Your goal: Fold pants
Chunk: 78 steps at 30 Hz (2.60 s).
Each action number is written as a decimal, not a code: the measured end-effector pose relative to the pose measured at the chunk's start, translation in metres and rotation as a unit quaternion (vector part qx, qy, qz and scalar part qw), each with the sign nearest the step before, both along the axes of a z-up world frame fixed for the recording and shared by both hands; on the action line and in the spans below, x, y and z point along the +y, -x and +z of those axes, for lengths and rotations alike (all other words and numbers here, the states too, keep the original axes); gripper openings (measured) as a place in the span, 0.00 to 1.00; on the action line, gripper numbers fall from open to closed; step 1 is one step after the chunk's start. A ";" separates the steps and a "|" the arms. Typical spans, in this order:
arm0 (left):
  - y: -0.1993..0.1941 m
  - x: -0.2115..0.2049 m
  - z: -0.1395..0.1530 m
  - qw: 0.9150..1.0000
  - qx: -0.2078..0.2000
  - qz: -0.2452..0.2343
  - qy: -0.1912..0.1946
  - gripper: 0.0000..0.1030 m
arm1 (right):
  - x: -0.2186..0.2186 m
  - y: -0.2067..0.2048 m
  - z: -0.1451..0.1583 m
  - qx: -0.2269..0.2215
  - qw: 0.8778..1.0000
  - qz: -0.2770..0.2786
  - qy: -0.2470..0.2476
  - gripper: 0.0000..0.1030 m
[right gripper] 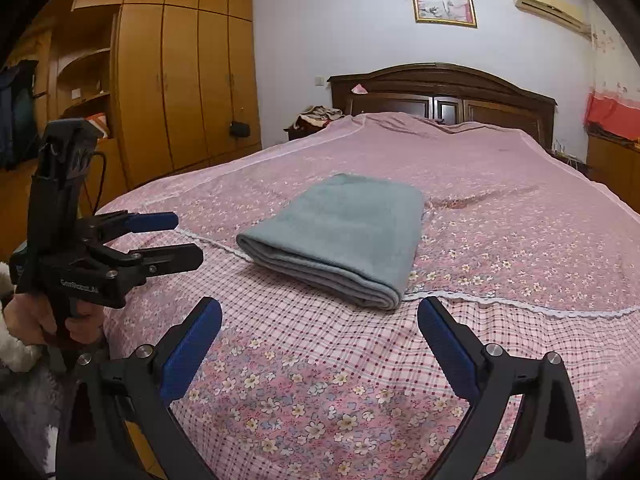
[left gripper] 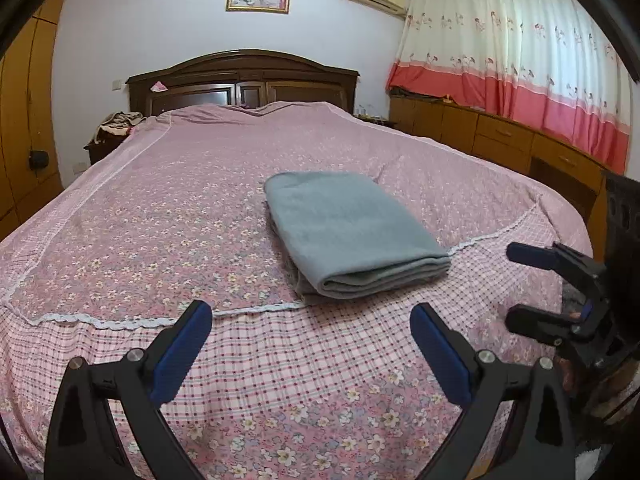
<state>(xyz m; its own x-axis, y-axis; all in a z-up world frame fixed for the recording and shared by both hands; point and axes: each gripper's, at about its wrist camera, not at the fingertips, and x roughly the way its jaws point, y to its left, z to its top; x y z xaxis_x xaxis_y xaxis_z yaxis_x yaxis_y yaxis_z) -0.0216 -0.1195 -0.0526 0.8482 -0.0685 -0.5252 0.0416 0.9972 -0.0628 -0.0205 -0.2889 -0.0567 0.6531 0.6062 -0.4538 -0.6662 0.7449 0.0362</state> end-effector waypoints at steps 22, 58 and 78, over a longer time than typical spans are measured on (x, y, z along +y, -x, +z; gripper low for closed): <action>0.000 0.001 -0.002 1.000 0.006 -0.003 0.011 0.98 | 0.005 0.003 -0.002 0.007 1.000 0.004 0.006 0.98; -0.003 0.002 -0.003 1.000 0.014 -0.007 0.015 0.98 | 0.014 0.007 -0.005 0.012 1.000 0.007 0.017 0.98; -0.001 0.004 -0.004 1.000 0.014 -0.009 0.015 0.98 | 0.022 0.010 -0.008 0.014 1.000 0.007 0.025 0.98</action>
<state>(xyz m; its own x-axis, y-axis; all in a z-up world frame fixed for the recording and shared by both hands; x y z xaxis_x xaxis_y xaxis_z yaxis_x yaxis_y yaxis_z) -0.0205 -0.1152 -0.0565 0.8316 -0.0986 -0.5465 0.0564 0.9940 -0.0935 -0.0306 -0.2673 -0.0651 0.6308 0.5921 -0.5015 -0.6762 0.7364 0.0189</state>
